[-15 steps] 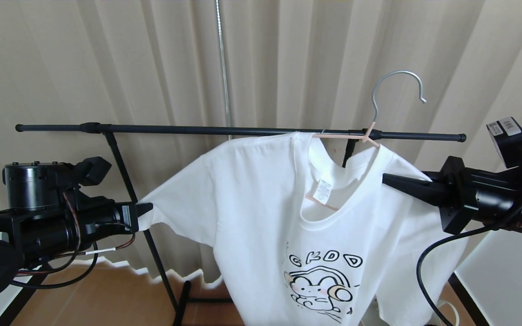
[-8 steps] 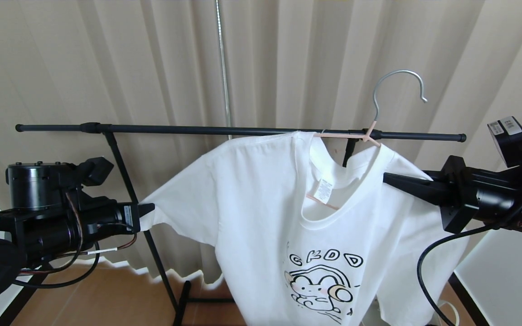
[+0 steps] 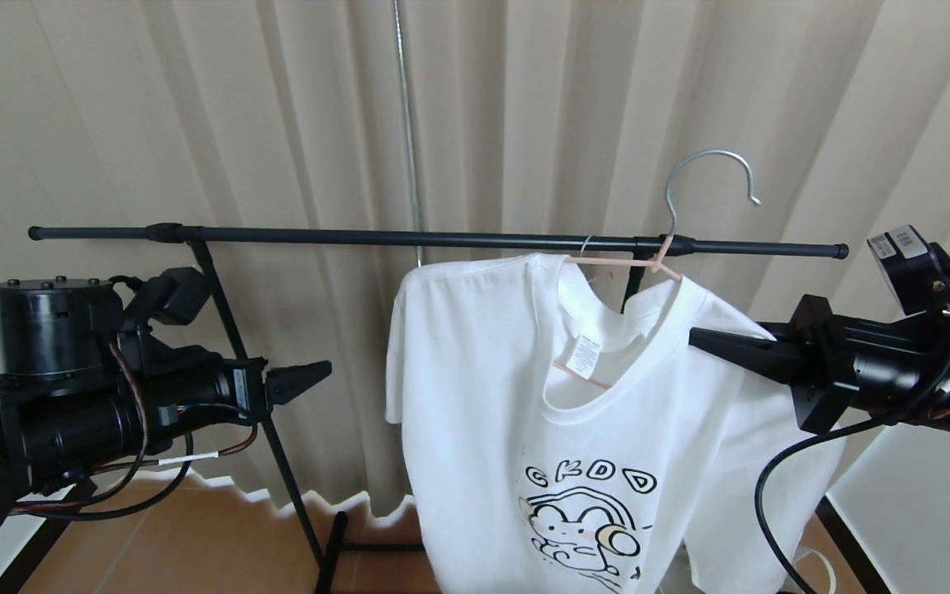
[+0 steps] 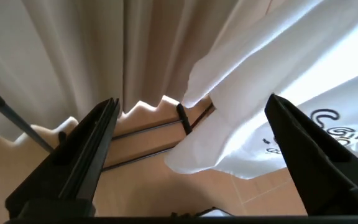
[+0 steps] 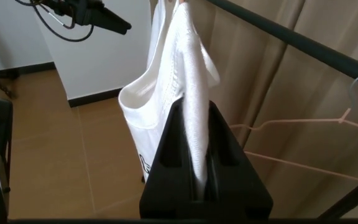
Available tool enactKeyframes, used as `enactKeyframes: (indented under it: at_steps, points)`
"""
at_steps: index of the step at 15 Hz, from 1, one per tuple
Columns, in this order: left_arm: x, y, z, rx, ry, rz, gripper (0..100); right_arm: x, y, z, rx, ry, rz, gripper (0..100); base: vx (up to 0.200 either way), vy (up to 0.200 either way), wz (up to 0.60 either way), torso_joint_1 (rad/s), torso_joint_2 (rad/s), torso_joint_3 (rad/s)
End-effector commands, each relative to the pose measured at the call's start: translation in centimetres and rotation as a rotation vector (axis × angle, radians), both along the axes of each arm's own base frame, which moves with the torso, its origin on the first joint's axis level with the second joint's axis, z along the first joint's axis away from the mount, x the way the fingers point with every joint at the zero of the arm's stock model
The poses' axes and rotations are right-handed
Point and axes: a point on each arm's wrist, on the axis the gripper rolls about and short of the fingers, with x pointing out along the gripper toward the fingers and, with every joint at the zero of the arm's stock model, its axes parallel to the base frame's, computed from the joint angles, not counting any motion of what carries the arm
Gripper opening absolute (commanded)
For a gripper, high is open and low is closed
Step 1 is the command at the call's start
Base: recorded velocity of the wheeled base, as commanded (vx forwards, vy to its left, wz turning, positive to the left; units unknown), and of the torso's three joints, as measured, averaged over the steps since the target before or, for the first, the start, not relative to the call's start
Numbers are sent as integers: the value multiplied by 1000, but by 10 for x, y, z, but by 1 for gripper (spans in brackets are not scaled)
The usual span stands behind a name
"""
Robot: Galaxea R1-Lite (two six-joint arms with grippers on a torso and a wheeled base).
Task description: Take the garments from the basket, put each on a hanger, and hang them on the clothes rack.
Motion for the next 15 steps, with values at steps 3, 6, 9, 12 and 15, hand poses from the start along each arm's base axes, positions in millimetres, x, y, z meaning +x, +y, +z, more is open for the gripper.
enactKeyframes:
  at_steps: [3, 6, 9, 12, 15]
  points:
    - [-4, -9, 35, 24, -80, -96, 100, 4, 1, -9, -4, 32, 50, 0, 0, 0, 0, 0, 0, 0]
    - [-13, -17, 80, 29, -73, -279, 100, 3, 6, -16, -15, 38, 84, 0, 0, 0, 0, 0, 0, 0]
    - [-16, -28, 103, 75, -103, -451, 100, -2, 16, -21, -17, 58, 150, 0, 0, 0, 0, 0, 0, 0]
    - [-16, -43, 110, 106, -106, -538, 100, -4, 24, -26, -22, 72, 184, 0, 0, 0, 0, 0, 0, 0]
    - [-7, -69, 108, 147, -155, -681, 100, -7, 31, -28, -32, 62, 213, 0, 0, 0, 0, 0, 0, 0]
